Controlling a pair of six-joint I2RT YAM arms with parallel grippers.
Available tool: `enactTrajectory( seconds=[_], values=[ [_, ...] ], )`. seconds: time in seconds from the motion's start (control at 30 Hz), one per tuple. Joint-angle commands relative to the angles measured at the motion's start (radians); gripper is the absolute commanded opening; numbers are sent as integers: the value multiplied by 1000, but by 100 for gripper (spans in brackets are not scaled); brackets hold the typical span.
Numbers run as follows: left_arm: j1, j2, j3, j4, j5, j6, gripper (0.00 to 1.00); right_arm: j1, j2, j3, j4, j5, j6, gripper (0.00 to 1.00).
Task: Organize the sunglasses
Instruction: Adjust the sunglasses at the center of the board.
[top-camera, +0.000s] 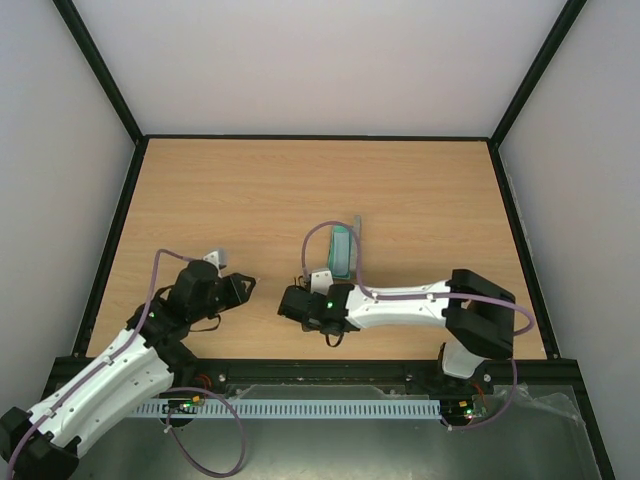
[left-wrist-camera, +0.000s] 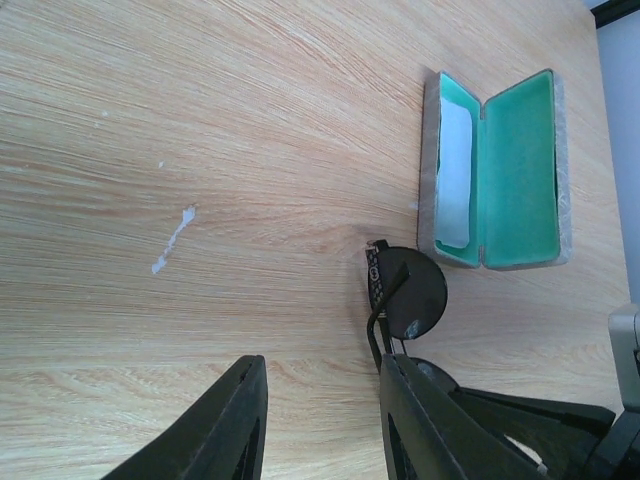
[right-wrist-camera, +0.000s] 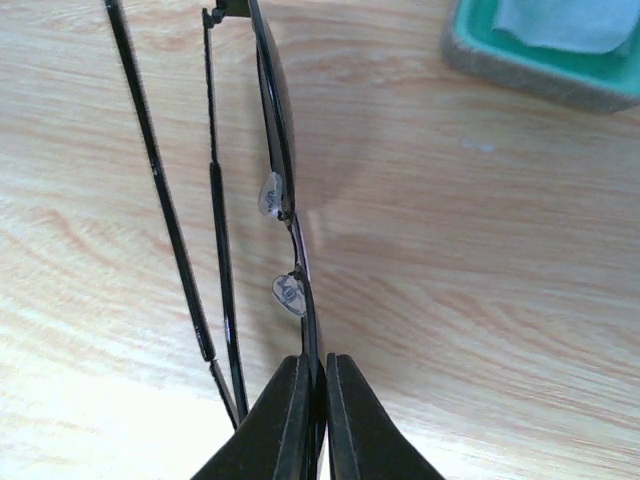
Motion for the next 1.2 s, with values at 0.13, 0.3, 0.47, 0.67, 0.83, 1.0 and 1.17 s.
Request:
enactTrajectory(
  seconds=[0.13, 0.3, 0.47, 0.67, 0.83, 1.0, 1.17],
  values=[
    [5, 44, 46, 9, 0, 17, 33, -39, -144, -185, 208, -130, 3, 8],
    [6, 71, 58, 14, -1, 20, 33, -81, -213, -279, 253, -174, -10, 13],
    [5, 98, 74, 21, -4, 24, 33, -111, -261, -306, 213, -150, -27, 29],
    [5, 130, 89, 39, 1, 23, 33, -141, -330, -311, 114, -105, -52, 36],
    [6, 141, 94, 50, 0, 24, 33, -152, -418, -307, 52, -81, -45, 31],
    [3, 148, 78, 66, 6, 20, 33, -152, -437, -323, 102, -188, -41, 20],
    [4, 143, 69, 70, 6, 18, 33, -137, -423, -410, 205, -293, -18, 15]
  ],
)
